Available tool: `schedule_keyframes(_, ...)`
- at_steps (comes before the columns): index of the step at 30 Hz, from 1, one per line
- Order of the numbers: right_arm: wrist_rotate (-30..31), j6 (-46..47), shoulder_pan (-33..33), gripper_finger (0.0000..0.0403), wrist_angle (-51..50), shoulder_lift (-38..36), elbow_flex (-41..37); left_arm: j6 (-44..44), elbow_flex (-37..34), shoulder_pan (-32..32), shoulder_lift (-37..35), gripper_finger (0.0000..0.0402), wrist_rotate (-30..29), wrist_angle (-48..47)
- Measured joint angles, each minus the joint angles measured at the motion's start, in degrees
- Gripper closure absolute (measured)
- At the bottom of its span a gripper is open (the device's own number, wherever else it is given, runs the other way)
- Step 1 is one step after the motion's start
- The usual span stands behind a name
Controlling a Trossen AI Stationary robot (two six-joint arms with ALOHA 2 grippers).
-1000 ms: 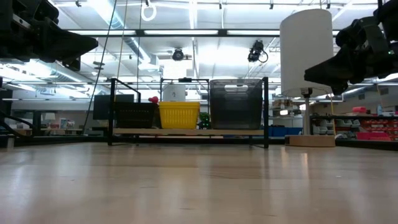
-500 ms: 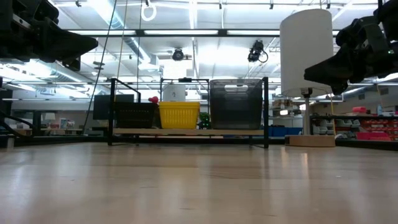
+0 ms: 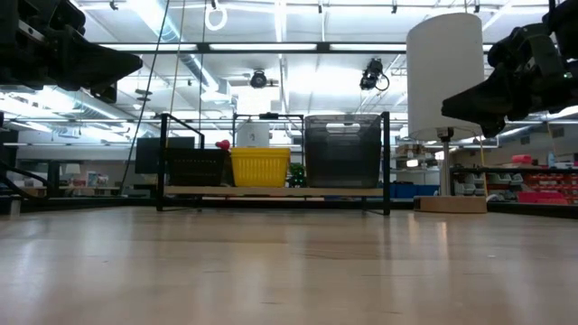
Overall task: Stack baskets on shelf by color
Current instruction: Return to Home Position
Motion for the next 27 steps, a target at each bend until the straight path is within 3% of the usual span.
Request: schedule_keyframes(27,0.0,0.0,0.0,0.0310,0.0,0.0,0.0,0.0,0.0,0.0,0.0,0.0374,0.0,0.0)
